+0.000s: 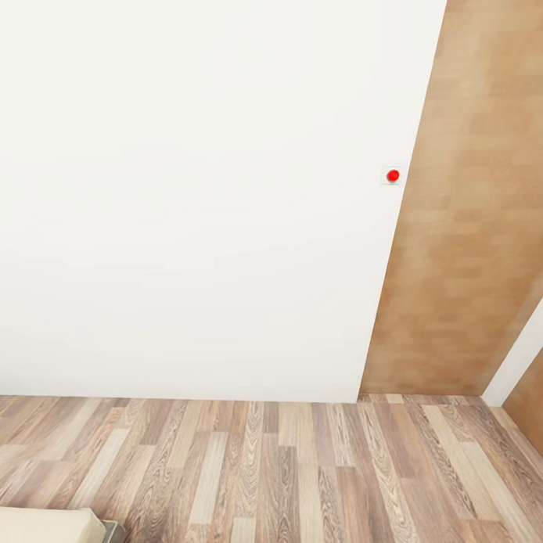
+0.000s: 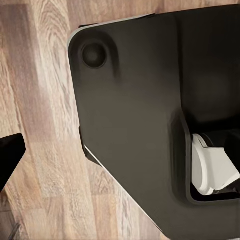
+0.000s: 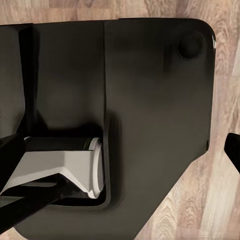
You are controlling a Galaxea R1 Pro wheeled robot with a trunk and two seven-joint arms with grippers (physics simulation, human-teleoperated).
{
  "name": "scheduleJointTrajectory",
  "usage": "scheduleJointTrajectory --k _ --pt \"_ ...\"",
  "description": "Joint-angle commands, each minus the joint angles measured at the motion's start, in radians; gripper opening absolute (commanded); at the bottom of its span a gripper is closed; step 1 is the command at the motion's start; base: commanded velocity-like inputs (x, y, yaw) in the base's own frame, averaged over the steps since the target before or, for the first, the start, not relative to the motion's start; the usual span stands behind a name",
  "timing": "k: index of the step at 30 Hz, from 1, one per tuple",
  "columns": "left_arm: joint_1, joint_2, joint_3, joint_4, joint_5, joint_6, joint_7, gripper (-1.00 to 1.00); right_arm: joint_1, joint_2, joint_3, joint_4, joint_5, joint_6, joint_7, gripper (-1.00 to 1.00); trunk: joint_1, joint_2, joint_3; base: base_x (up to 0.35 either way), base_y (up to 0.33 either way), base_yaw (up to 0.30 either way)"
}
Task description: Put all the toys in the child's room - the three board games (two on the bed and one on the table), the two jigsaw puzzles on the table, and the tennis ball on the table - inside the toy box on the table in the child's room.
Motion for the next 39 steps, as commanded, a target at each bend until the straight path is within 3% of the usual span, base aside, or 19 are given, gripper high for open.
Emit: scheduleJointTrajectory --k 1,17,22,29,39 --pt "0.000 0.000 -0.006 -0.001 -0.003 -0.002 0.001 1.00 0.000 0.000 -0.002 0.001 0.000 -0.005 0.000 1.00 0.001 -0.002 -0.002 0.000 0.000 0.000" --pt "0.000 0.000 -0.006 -0.001 -0.003 0.002 0.004 1.00 0.000 -0.001 -0.002 0.001 -0.001 -0.005 -0.003 1.00 0.001 -0.002 -0.002 0.000 0.000 0.000" --pt "0.000 -0.001 -0.005 0.000 -0.003 0.007 0.030 1.00 0.000 -0.001 -0.002 0.001 -0.001 -0.004 -0.006 1.00 0.001 -0.002 -0.002 0.000 0.000 0.000" --pt "0.000 -0.003 0.003 0.000 0.000 0.008 0.127 1.00 0.000 -0.001 -0.002 0.001 -0.004 -0.002 -0.009 1.00 0.001 -0.002 -0.002 0.000 0.000 0.000" --pt "0.000 -0.005 0.005 0.000 0.002 0.003 0.181 1.00 0.000 -0.004 -0.007 0.001 -0.101 -0.001 -0.010 1.00 0.001 -0.002 -0.002 0.000 0.000 0.000"
